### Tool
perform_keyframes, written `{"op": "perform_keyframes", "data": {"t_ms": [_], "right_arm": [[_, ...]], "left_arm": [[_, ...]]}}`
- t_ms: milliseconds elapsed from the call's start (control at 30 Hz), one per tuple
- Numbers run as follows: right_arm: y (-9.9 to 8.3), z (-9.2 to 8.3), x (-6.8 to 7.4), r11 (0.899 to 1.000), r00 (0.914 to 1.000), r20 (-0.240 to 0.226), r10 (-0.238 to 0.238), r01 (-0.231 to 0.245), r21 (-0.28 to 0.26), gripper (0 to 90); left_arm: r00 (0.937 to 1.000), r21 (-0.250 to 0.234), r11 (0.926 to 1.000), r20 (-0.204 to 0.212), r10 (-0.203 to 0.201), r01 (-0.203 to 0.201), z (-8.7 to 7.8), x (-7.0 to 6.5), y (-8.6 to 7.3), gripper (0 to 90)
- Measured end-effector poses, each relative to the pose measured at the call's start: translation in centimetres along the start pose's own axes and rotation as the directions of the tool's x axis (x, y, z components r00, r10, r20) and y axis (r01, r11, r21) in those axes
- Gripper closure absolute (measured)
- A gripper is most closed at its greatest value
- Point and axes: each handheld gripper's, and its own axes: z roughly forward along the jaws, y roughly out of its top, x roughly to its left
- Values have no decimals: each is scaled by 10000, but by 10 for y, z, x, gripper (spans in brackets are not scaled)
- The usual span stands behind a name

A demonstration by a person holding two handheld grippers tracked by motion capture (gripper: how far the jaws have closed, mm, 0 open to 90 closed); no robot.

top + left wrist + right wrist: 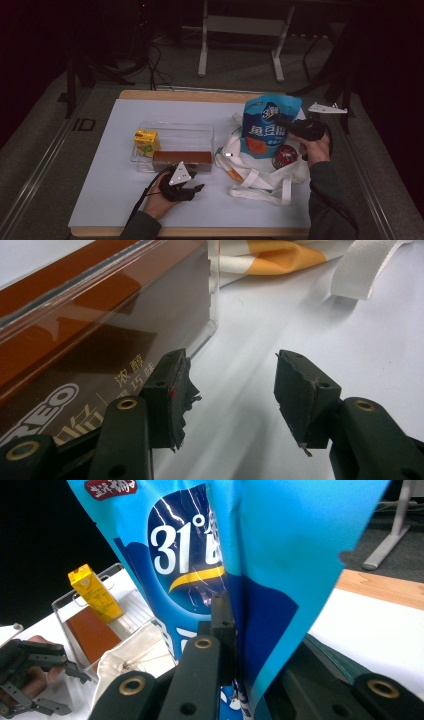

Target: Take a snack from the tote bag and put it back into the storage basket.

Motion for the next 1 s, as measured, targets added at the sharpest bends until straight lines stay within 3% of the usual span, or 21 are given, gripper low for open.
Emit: {"op": "perform_keyframes", "data": {"t_ms": [433, 1000], "right_arm": [[17, -10, 9, 9994, 9996, -170, -219, 214, -287, 878], [38, -21, 17, 9956, 9992, -398, -3, -34, -932, 881]], "left_arm": [[10000, 0, 10000, 2, 12, -12, 0, 0, 0, 474], [10000, 13, 10000, 0, 31, -31, 1, -1, 0, 475]]}}
